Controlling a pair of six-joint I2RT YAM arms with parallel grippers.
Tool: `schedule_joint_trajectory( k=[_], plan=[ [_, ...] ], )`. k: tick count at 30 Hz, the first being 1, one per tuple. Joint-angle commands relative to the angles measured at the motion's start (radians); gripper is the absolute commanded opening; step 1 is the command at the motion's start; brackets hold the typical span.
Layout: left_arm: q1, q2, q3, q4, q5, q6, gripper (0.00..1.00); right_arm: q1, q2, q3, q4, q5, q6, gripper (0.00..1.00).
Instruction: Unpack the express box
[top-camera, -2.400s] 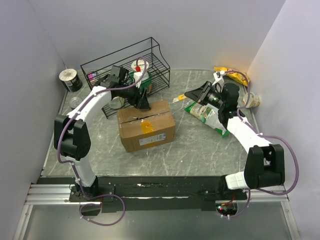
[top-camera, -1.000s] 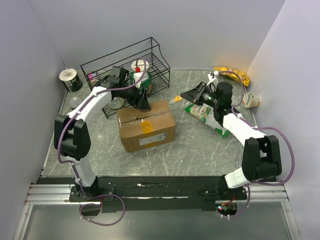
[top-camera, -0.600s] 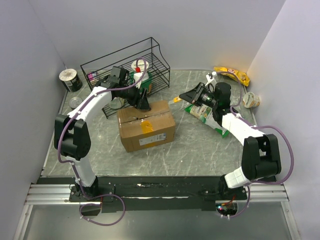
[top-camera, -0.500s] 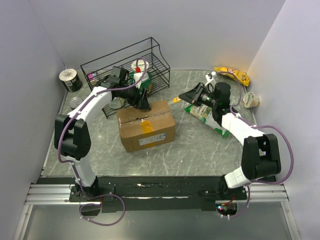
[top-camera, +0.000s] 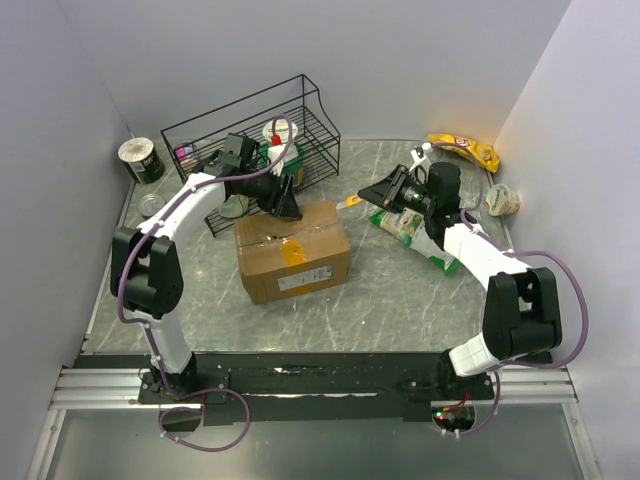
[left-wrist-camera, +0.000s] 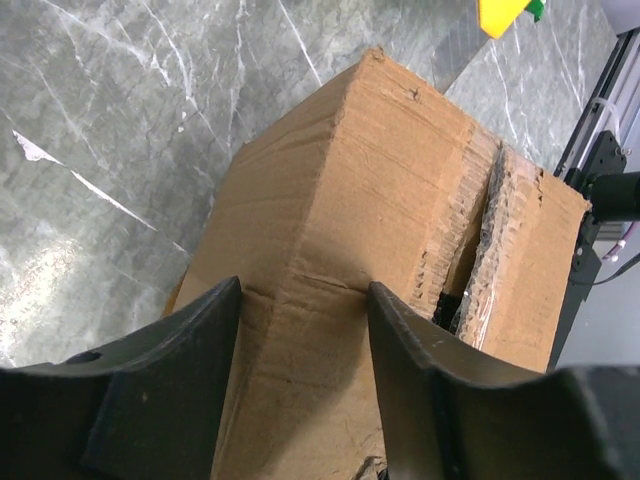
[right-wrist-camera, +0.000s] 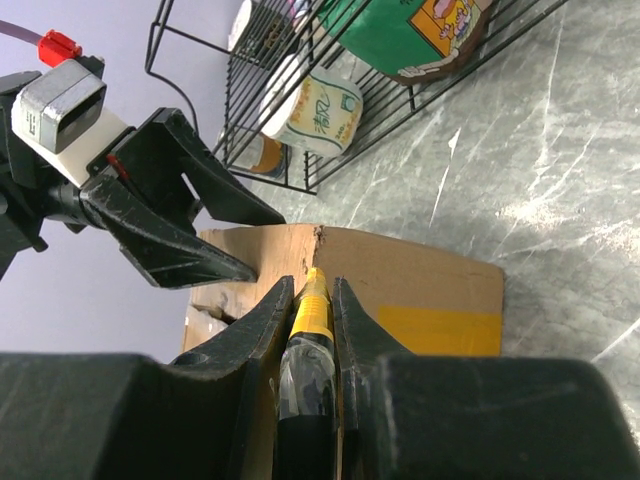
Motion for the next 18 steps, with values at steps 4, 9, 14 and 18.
schedule_joint_trajectory(
  k=[4,9,14,18],
  plan=[
    [-0.005,0.03,0.004,0.026,-0.031,-0.024,0.52,0.009,-0.065,0.034,-0.086,-0.003,-0.016,0.0],
    [-0.005,0.033,0.007,0.029,-0.039,-0.028,0.51,0.008,-0.085,0.032,-0.121,-0.008,-0.031,0.0],
    [-0.005,0.037,0.007,0.034,-0.054,-0.033,0.46,0.008,-0.111,0.024,-0.152,0.003,-0.042,0.0],
    [-0.005,0.041,0.007,0.037,-0.065,-0.036,0.43,0.006,-0.131,0.011,-0.166,0.007,-0.045,0.0]
  ],
)
